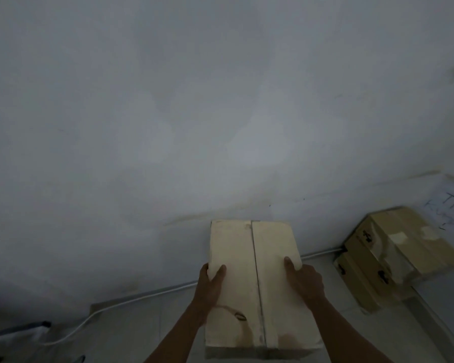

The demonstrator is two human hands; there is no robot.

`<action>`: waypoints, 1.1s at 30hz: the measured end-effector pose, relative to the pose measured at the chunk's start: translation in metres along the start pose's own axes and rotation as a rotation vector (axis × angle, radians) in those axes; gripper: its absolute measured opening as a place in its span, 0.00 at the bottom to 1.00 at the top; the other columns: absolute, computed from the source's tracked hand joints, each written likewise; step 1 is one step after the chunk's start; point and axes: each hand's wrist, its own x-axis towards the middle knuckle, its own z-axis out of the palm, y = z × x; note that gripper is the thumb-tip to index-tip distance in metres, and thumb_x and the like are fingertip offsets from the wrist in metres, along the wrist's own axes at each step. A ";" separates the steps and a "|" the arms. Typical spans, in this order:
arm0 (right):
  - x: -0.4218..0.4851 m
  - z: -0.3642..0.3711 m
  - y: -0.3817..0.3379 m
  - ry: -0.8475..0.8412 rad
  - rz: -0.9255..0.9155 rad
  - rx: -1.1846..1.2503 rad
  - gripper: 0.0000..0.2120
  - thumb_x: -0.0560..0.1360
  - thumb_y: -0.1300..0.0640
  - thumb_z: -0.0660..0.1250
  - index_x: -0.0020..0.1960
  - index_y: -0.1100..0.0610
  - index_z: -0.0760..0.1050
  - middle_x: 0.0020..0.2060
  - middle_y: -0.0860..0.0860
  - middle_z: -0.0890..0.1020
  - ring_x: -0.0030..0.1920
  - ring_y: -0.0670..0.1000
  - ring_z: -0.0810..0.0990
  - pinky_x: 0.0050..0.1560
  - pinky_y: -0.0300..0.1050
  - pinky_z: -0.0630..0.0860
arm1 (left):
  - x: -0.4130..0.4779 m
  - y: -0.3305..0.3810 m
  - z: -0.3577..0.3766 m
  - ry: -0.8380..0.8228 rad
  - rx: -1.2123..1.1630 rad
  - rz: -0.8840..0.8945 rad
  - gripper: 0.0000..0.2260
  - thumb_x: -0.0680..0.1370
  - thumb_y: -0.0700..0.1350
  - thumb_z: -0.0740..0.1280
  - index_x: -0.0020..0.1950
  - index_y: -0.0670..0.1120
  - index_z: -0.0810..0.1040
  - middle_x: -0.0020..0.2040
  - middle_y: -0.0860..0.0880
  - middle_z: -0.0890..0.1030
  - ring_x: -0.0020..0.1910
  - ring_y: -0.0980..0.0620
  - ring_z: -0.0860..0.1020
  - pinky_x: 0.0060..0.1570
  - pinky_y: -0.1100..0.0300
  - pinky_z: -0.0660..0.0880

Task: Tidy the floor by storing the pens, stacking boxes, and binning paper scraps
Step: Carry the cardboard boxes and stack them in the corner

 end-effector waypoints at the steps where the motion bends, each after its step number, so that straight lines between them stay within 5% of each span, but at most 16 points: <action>1: 0.002 -0.003 0.001 0.000 -0.001 0.007 0.35 0.76 0.34 0.56 0.63 0.64 0.72 0.57 0.62 0.78 0.56 0.60 0.78 0.56 0.51 0.75 | 0.001 0.002 0.004 0.002 0.010 0.013 0.26 0.78 0.55 0.63 0.72 0.47 0.62 0.65 0.44 0.72 0.55 0.48 0.74 0.54 0.54 0.73; 12: 0.064 -0.077 0.051 -0.002 0.020 0.012 0.34 0.76 0.34 0.55 0.65 0.63 0.71 0.59 0.60 0.78 0.57 0.59 0.78 0.53 0.47 0.74 | 0.016 0.027 0.112 -0.012 0.021 0.066 0.22 0.79 0.53 0.63 0.70 0.46 0.68 0.63 0.45 0.76 0.53 0.49 0.75 0.51 0.57 0.72; 17: 0.099 -0.117 0.083 -0.013 0.055 0.112 0.35 0.76 0.34 0.57 0.67 0.63 0.69 0.61 0.62 0.76 0.59 0.60 0.77 0.59 0.54 0.75 | 0.016 0.034 0.178 -0.021 0.012 0.047 0.24 0.78 0.55 0.63 0.71 0.47 0.67 0.63 0.45 0.76 0.56 0.47 0.75 0.57 0.53 0.74; 21: 0.119 -0.149 0.104 -0.016 0.026 0.066 0.34 0.76 0.33 0.55 0.60 0.63 0.74 0.53 0.59 0.80 0.51 0.58 0.80 0.53 0.55 0.78 | 0.014 0.039 0.222 -0.007 0.023 0.035 0.25 0.78 0.57 0.63 0.71 0.48 0.67 0.64 0.45 0.75 0.59 0.46 0.76 0.61 0.51 0.74; 26: 0.129 -0.175 0.124 0.016 0.049 0.103 0.35 0.78 0.38 0.56 0.73 0.64 0.61 0.69 0.61 0.70 0.66 0.60 0.72 0.63 0.52 0.71 | 0.013 0.048 0.259 -0.037 0.057 0.032 0.25 0.77 0.57 0.63 0.71 0.48 0.67 0.65 0.45 0.76 0.60 0.45 0.76 0.62 0.48 0.73; 30: 0.135 -0.190 0.138 0.049 0.060 0.085 0.33 0.79 0.39 0.55 0.71 0.64 0.65 0.66 0.60 0.73 0.63 0.59 0.74 0.54 0.46 0.70 | 0.018 0.057 0.280 -0.084 0.091 0.048 0.24 0.78 0.56 0.63 0.72 0.48 0.66 0.65 0.45 0.75 0.57 0.48 0.75 0.58 0.55 0.73; 33: 0.141 -0.199 0.146 0.071 0.100 0.054 0.35 0.79 0.37 0.53 0.71 0.64 0.64 0.67 0.61 0.72 0.65 0.60 0.73 0.58 0.47 0.70 | 0.026 0.064 0.294 -0.128 0.101 0.069 0.23 0.79 0.55 0.63 0.71 0.47 0.68 0.64 0.45 0.75 0.55 0.49 0.75 0.57 0.54 0.73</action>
